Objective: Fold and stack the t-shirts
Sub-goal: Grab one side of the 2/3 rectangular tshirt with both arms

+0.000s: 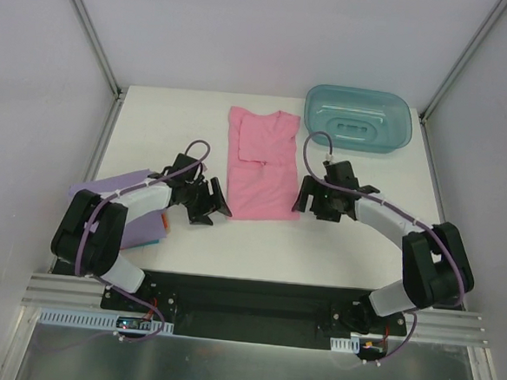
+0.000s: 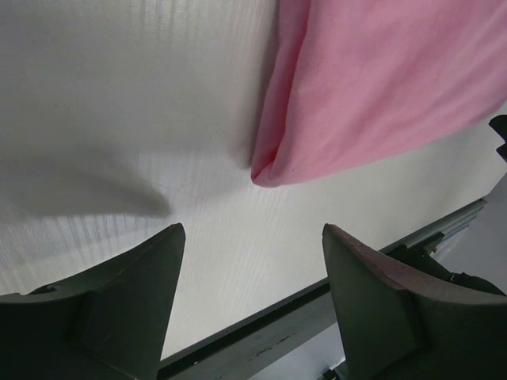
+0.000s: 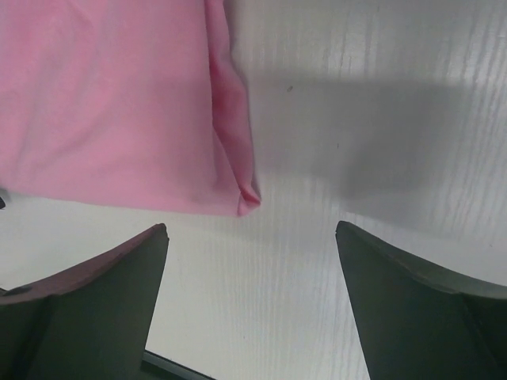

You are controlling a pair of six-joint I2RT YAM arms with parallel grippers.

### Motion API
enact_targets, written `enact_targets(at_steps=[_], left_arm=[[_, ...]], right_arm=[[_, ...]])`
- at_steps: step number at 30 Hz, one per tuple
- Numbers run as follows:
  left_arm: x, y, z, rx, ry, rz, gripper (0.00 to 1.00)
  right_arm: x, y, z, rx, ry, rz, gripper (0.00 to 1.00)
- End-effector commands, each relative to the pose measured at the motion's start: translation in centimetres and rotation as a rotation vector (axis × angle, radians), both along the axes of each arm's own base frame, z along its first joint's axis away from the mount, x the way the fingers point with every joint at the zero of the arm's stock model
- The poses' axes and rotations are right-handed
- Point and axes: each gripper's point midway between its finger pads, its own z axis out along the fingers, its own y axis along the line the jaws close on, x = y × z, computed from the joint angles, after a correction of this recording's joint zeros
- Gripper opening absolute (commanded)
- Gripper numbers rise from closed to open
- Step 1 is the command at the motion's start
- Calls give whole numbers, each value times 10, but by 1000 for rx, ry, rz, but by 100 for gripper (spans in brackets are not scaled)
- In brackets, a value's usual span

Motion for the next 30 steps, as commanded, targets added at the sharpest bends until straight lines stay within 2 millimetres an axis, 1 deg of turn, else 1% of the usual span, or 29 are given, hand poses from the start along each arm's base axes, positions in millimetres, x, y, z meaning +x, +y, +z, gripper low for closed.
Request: enact_targets(at_steps=[1, 2, 4, 5, 7, 8, 10, 11, 13, 14, 15, 17, 18, 21, 23, 27, 30], left_arm=[[5, -10, -10, -21, 29, -8, 65], [4, -10, -17, -17, 51, -11, 65], [4, -12, -21, -19, 70, -15, 64], [3, -13, -27, -16, 88, -18, 61], [4, -14, -30, -18, 97, -22, 55], [3, -14, -34, -14, 109, -22, 49], [3, -15, -35, -13, 116, -24, 44], [2, -15, -40, -7, 130, -23, 43], [2, -15, -42, -5, 135, -22, 38], [1, -14, -45, -1, 148, -21, 34], [1, -14, -46, 0, 151, -21, 29], [0, -14, -48, 2, 158, -22, 23], [0, -14, -48, 1, 159, -23, 17], [0, -14, -50, 6, 160, -22, 8], [1, -13, -50, 10, 159, -20, 0], [2, -12, -52, 19, 158, -18, 0], [1, -9, -55, 39, 148, -17, 0]], right_arm=[[20, 16, 8, 54, -13, 6, 90], [21, 17, 7, 53, -8, 7, 89], [22, 18, 1, 52, 14, 5, 86], [21, 18, -2, 47, 27, 3, 84], [22, 16, -10, 44, 56, -12, 81], [23, 17, -11, 48, 61, -12, 78], [20, 21, -18, 66, 96, -1, 72], [21, 23, -18, 77, 101, 5, 67], [15, 29, -25, 100, 138, 22, 62], [14, 30, -27, 108, 148, 25, 55], [11, 32, -30, 121, 169, 31, 51], [8, 34, -34, 131, 187, 38, 41], [5, 34, -37, 130, 200, 39, 40], [-2, 35, -42, 141, 227, 49, 39], [-7, 33, -44, 136, 240, 48, 38], [-14, 28, -45, 118, 256, 48, 38], [-20, 21, -43, 83, 263, 55, 42]])
